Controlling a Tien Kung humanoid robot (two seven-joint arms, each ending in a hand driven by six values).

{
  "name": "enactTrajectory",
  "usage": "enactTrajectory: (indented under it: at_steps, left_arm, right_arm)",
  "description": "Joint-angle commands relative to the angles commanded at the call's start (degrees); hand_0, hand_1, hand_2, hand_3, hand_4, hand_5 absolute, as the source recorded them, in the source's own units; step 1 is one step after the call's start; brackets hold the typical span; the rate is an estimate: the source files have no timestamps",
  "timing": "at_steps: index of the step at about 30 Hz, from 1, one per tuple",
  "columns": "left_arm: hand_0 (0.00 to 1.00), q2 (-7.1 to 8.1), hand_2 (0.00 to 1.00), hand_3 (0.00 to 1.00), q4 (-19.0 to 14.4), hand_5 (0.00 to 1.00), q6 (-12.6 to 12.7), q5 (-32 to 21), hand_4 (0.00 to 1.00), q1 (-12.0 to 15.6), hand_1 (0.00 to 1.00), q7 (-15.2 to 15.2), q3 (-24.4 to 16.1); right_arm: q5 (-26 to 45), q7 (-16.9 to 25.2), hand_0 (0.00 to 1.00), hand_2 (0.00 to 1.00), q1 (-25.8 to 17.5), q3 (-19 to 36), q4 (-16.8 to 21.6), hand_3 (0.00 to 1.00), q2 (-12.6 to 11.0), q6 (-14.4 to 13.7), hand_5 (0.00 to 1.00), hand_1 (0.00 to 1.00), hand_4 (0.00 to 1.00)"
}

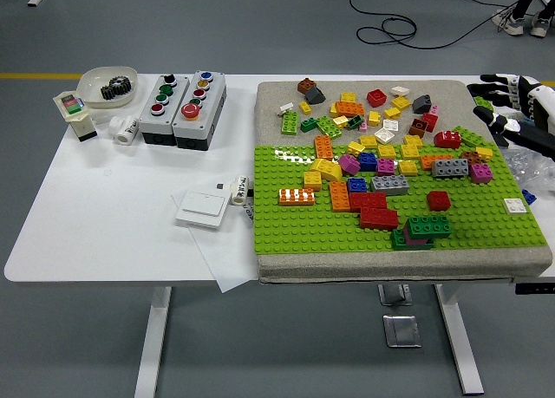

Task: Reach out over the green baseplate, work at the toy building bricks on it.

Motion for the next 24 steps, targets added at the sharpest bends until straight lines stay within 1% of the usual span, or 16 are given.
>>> enactTrajectory:
  at_steps: [17,24]
  left_arm:
    - [0.628,0.25,0.706,0.561,0.01,0.619,0.00,0.31,0.597,0.03,0.724,-0.34,-0.04]
    - [0.628,0.24,0.705,0.561,-0.02,0.618,-0.16,-0.75,0.596,-0.21,0.722,-0.82,0.59]
  right_arm:
    - [-1.24,-1.52,0.828,0.793,0.10,-0.88,-0.21,0.803,0.04,-0.83,0.616,0.778,0.920]
    - [-1.31,-1.65,0.828,0.795,0.44,-1.14,-0.24,0.803,0.12,-0.73,0.610,0.778,0.915]
